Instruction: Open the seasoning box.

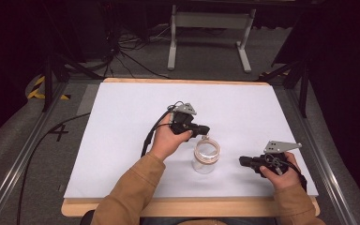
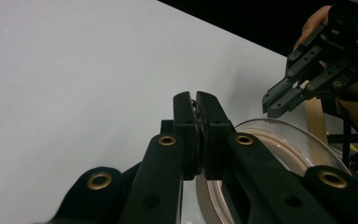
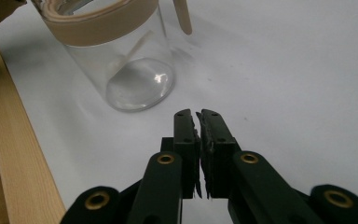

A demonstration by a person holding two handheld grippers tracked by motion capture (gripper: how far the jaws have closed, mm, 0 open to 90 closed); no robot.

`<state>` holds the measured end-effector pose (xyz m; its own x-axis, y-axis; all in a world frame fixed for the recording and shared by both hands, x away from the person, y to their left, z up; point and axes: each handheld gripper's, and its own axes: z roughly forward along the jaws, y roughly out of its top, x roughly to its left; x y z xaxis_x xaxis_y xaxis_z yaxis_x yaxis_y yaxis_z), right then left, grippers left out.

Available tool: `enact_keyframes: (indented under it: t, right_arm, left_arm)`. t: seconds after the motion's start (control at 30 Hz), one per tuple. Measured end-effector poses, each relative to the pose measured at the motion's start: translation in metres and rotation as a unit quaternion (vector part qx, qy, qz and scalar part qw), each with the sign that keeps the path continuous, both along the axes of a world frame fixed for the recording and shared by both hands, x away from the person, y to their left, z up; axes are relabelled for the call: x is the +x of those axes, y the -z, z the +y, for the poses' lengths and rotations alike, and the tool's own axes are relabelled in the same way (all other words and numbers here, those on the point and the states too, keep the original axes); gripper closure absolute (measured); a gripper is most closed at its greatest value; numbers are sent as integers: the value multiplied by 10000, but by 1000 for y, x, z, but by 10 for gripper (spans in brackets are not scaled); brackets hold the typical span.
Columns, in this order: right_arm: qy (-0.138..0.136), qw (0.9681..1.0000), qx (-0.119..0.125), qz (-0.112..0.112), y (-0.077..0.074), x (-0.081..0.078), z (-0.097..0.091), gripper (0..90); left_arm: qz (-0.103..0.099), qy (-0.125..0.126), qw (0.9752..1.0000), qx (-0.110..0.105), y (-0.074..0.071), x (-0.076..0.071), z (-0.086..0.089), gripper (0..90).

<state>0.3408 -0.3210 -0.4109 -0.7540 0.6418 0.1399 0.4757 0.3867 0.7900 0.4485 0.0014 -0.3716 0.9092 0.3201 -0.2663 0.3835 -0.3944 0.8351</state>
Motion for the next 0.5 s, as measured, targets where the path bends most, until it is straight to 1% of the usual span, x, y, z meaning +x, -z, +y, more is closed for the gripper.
enact_keyframes:
  t: [0.17,0.2,0.27,0.43,0.5]
  right_arm:
    - [-69,10000,-17,-15,0,-1,3,863]
    - [-75,10000,-13,-6,0,-1,4,863]
    - [-94,10000,-6,-16,-1,-1,5,863]
    - [-127,9999,32,-42,-3,-2,7,867]
    - [-174,9998,54,-62,-5,-4,9,868]
  left_arm:
    - [12,26,10000,30,0,1,1,894]
    - [41,1,10000,-47,1,1,0,894]
    - [46,-4,10000,-55,1,1,0,894]
    - [47,2,10000,-36,1,1,1,895]
    - [83,-6,10000,-18,1,2,1,894]
